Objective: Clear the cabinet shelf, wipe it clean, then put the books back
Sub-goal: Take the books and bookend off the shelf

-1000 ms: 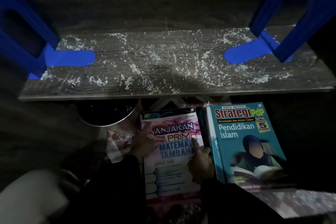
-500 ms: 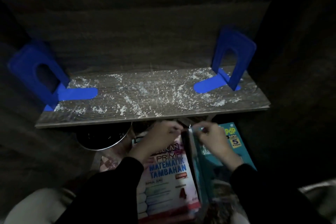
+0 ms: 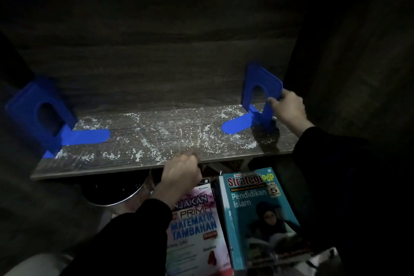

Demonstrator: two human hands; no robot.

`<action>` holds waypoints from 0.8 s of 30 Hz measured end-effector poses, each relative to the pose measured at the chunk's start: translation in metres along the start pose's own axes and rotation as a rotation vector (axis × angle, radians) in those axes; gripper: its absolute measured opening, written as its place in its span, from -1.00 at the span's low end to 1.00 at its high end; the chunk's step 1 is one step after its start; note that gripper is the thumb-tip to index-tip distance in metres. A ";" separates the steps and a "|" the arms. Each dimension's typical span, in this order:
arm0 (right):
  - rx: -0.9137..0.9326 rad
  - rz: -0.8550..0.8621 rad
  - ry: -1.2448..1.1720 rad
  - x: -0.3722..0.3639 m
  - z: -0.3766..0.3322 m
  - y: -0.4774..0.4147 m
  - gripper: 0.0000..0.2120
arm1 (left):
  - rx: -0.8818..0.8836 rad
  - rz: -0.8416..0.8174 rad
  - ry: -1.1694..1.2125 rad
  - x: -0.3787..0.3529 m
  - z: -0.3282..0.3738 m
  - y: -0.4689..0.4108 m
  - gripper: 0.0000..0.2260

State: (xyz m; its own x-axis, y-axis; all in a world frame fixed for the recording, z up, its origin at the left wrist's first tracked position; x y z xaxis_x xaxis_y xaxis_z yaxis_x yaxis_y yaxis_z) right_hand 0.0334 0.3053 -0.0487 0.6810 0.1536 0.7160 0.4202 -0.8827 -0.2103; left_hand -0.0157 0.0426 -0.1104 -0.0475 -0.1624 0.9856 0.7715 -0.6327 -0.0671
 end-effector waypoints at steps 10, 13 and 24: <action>0.238 0.083 -0.041 0.001 -0.009 0.015 -0.73 | -0.016 -0.045 0.061 -0.006 -0.009 -0.002 -0.71; 0.436 0.117 -0.059 0.003 -0.013 0.027 -0.74 | -0.030 -0.062 0.099 -0.001 -0.009 0.002 -0.66; 0.747 -0.160 -0.385 0.036 -0.098 0.075 -0.83 | -0.114 0.761 0.300 0.152 -0.021 0.006 -0.38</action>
State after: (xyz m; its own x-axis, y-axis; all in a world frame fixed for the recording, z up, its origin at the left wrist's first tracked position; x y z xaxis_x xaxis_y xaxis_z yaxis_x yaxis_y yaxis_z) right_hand 0.0307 0.2010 0.0265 0.6794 0.5107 0.5269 0.7215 -0.3343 -0.6063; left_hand -0.0318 -0.0020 0.0361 0.2822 -0.7626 0.5820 0.5929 -0.3384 -0.7308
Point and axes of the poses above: each hand's wrist, its own y-axis away from the middle knuckle, its own x-axis out of the back of the hand, z = x × y, the point moved 2 cm from there along -y, towards the middle knuckle, and after that the axes turned 13 degrees about z, right-handed, at the moved point
